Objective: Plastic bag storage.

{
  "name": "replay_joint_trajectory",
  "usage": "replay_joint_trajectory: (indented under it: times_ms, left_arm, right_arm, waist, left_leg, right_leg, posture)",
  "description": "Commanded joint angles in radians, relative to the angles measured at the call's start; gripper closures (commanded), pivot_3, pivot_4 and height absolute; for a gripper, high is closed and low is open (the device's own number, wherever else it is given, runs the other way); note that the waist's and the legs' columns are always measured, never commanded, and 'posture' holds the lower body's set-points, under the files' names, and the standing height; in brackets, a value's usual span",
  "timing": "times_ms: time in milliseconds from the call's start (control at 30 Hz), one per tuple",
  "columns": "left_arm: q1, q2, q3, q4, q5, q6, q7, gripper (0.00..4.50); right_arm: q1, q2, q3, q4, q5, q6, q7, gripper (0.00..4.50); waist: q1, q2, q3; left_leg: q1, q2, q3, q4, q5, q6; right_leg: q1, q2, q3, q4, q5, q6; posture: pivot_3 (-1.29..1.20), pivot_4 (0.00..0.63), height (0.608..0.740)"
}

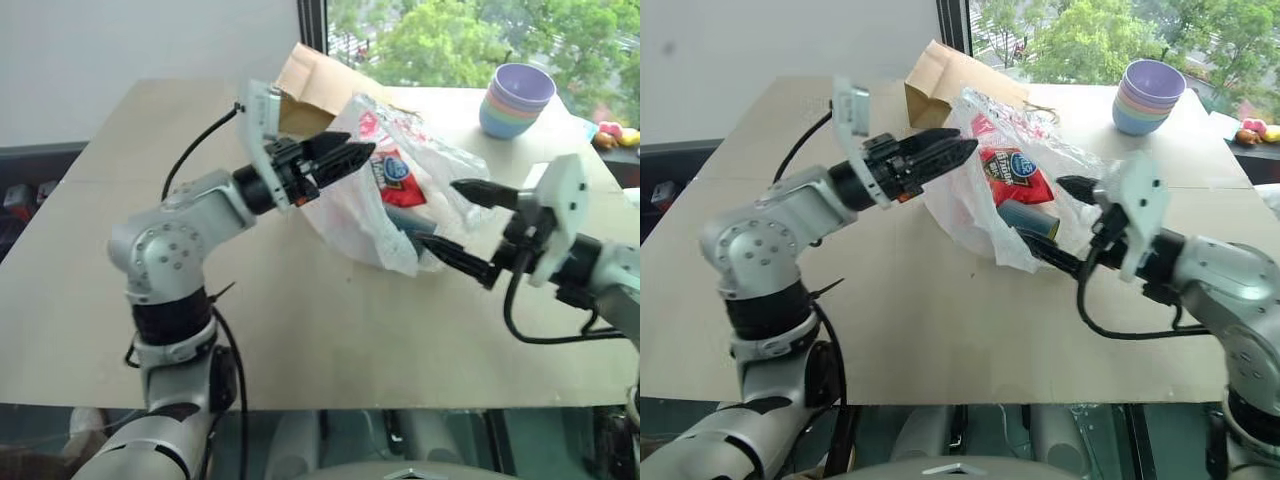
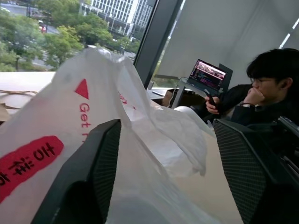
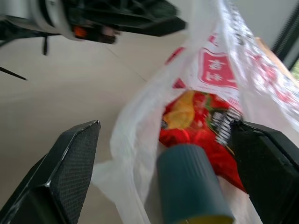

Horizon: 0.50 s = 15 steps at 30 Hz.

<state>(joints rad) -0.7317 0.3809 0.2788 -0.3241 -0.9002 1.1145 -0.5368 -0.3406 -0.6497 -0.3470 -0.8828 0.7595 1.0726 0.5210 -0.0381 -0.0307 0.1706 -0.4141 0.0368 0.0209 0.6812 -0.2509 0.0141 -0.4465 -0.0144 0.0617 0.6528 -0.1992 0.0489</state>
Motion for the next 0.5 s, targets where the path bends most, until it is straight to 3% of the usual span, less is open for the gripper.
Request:
replay_joint_trajectory:
  times_ms: [33, 167, 333, 433, 500]
  left_arm:
    - [0.026, 0.052, 0.046, -0.029, -0.105, 0.021, -0.051, 1.44]
    - [0.128, 0.164, 0.030, -0.072, -0.177, 0.059, -0.141, 1.44]
    - [0.292, 0.276, -0.085, -0.146, -0.102, -0.002, -0.223, 1.44]
    - [0.317, 0.256, -0.124, -0.164, -0.097, -0.017, -0.191, 1.38]
    - [0.318, 0.233, -0.153, -0.175, -0.094, -0.022, -0.171, 1.38]
  right_arm:
    - [0.041, -0.036, -0.102, -0.020, -0.022, 0.068, -0.115, 0.00]
    - [0.134, -0.084, -0.051, 0.011, -0.083, 0.038, -0.131, 0.00]
    - [0.060, 0.014, 0.141, 0.191, -0.195, -0.049, -0.211, 0.00]
    - [0.015, 0.070, 0.179, 0.266, -0.248, -0.086, -0.259, 0.85]
    - [-0.003, 0.082, 0.200, 0.292, -0.278, -0.101, -0.271, 1.75]
  waist:
    - [0.000, 0.000, 0.000]
    - [-0.003, 0.000, 0.000]
    - [-0.004, 0.000, 0.000]
    - [0.007, 0.000, 0.000]
    - [0.010, 0.000, 0.000]
  left_leg:
    - [0.000, 0.000, 0.000, 0.000, 0.000, 0.000]
    - [0.000, 0.000, 0.001, 0.001, 0.000, 0.000]
    - [0.001, 0.000, 0.003, 0.000, 0.000, 0.000]
    - [0.000, 0.000, 0.002, 0.001, 0.000, 0.000]
    - [0.000, 0.000, 0.002, 0.001, 0.000, 0.000]
  right_leg:
    - [0.000, 0.000, 0.000, 0.000, -0.002, -0.002]
    - [0.000, 0.000, 0.001, 0.000, -0.002, -0.003]
    - [0.000, 0.000, 0.003, 0.000, -0.002, -0.003]
    - [-0.001, 0.000, 0.002, 0.000, -0.002, -0.003]
    - [-0.001, 0.000, 0.002, 0.000, -0.002, -0.003]
  posture:
    - [0.00, 0.150, 0.740]
    - [0.00, 0.150, 0.740]
    - [0.00, 0.150, 0.740]
    - [0.00, 0.150, 0.740]
    - [0.00, 0.150, 0.740]
